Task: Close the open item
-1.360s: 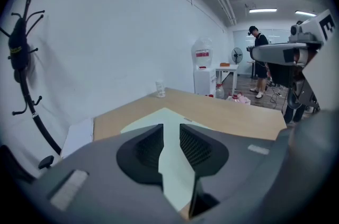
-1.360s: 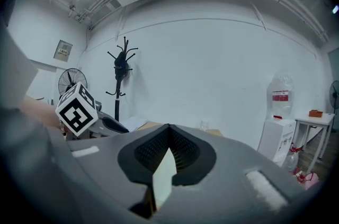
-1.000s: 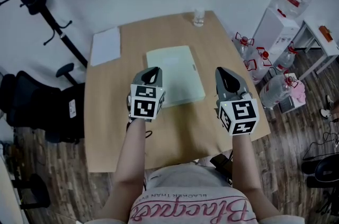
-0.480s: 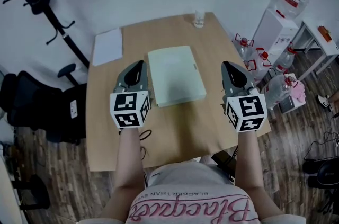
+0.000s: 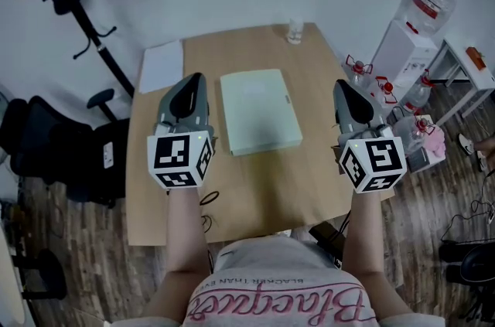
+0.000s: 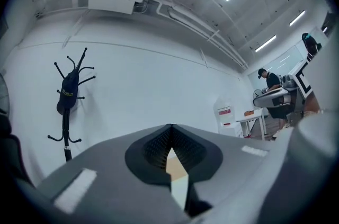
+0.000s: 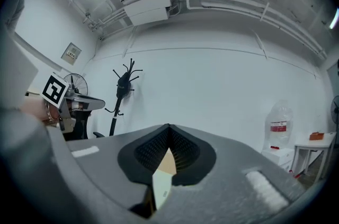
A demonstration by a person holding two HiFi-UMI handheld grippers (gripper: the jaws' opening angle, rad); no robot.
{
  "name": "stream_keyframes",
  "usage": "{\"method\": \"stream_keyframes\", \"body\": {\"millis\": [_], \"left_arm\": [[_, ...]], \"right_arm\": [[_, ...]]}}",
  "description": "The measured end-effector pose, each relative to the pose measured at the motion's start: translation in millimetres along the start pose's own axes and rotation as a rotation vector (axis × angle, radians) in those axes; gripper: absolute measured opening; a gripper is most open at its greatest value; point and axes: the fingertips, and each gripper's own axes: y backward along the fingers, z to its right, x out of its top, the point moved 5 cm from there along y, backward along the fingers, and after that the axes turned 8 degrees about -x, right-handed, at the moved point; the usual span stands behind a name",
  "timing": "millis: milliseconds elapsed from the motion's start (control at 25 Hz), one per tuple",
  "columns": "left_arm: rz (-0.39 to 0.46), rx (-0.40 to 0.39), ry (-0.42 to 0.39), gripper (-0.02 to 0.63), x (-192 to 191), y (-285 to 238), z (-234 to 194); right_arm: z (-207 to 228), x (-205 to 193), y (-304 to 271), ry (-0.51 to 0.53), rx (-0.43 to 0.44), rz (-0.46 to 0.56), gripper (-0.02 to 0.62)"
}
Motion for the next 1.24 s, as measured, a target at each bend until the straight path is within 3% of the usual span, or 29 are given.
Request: {"method": "stream_keyframes", "body": {"millis": [320, 640, 1240], "left_arm": [[0.049, 0.024, -0.037, 0.015, 23.5, 11.2, -6.1], [0.077, 0.038, -0.054, 0.015, 32.9, 15.8, -4.2], [0.083, 0.046, -0.053, 0.015, 30.8, 12.9, -2.1]], "right_arm": [[8.6, 29.8, 5.7, 0.015, -0.019, 0.087, 0.002], [2.0, 29.8, 7.0, 0.092, -0.033, 0.085, 0.002], [-0.8, 32.7, 6.4, 0.104, -0.016, 0.110, 0.002]]}}
